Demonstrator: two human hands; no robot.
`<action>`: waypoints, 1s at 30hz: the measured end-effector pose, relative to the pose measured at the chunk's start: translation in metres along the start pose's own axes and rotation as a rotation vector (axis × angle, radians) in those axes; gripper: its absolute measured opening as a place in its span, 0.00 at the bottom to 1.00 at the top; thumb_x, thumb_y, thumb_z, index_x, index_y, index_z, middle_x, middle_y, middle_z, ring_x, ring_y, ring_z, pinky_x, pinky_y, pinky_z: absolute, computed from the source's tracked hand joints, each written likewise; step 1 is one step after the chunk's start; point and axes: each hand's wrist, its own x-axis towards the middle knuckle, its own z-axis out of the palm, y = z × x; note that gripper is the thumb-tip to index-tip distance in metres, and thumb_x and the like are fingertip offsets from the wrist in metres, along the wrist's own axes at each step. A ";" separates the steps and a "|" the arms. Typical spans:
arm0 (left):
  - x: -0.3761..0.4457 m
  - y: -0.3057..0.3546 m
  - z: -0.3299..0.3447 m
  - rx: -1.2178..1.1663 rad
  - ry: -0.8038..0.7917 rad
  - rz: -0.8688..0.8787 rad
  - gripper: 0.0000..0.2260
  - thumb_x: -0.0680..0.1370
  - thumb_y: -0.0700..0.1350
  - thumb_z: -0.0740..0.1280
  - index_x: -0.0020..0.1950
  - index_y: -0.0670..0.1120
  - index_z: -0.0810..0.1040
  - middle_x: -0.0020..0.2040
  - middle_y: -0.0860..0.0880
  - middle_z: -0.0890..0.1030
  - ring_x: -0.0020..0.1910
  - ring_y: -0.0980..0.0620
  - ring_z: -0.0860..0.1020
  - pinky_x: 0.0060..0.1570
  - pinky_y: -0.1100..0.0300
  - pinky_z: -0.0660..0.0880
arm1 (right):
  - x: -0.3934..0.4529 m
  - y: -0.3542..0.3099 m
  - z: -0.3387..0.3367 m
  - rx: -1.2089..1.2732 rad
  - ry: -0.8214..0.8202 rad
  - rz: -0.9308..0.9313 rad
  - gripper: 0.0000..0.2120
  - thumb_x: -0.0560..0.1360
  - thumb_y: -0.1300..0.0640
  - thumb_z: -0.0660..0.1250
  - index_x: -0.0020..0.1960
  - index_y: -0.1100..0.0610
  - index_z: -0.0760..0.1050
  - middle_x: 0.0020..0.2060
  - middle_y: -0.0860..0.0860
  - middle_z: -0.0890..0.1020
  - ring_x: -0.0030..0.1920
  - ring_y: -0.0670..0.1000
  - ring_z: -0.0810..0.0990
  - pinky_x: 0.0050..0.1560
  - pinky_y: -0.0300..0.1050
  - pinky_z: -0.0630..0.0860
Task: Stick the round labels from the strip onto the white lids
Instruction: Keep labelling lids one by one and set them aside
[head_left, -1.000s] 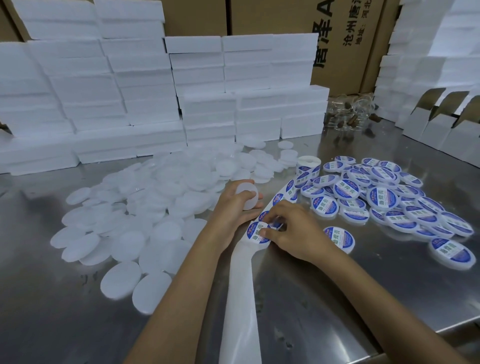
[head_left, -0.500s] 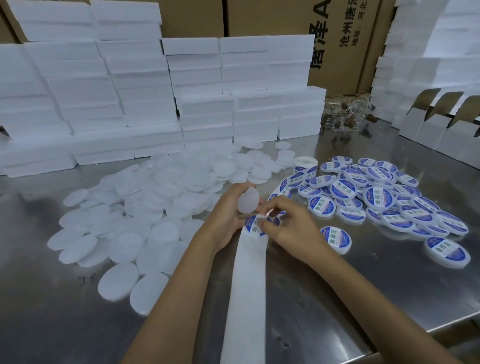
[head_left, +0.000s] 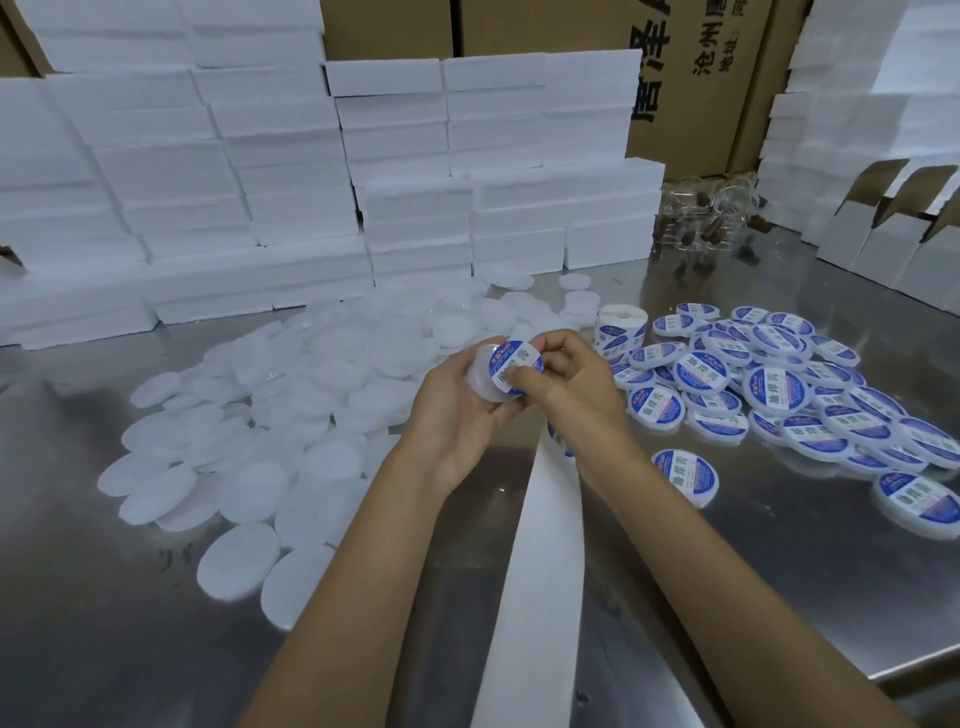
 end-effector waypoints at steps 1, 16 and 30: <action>-0.001 0.000 0.003 0.009 0.002 0.005 0.12 0.84 0.41 0.58 0.60 0.36 0.76 0.54 0.37 0.81 0.54 0.41 0.80 0.60 0.49 0.77 | -0.002 0.001 0.000 -0.020 0.002 -0.021 0.12 0.71 0.70 0.72 0.47 0.56 0.75 0.44 0.55 0.85 0.42 0.46 0.83 0.44 0.41 0.81; -0.005 -0.004 0.015 0.074 0.081 0.029 0.17 0.84 0.41 0.59 0.72 0.37 0.73 0.65 0.35 0.79 0.59 0.41 0.78 0.66 0.49 0.74 | -0.007 0.002 0.000 -0.155 0.008 -0.134 0.14 0.71 0.68 0.74 0.48 0.55 0.73 0.47 0.54 0.82 0.49 0.56 0.82 0.52 0.48 0.80; -0.004 -0.006 0.019 0.226 0.101 0.072 0.16 0.84 0.41 0.59 0.71 0.39 0.74 0.67 0.34 0.78 0.68 0.36 0.76 0.71 0.47 0.71 | -0.007 0.006 -0.003 -0.194 0.028 -0.105 0.13 0.71 0.59 0.76 0.50 0.50 0.75 0.46 0.49 0.83 0.47 0.51 0.82 0.50 0.45 0.79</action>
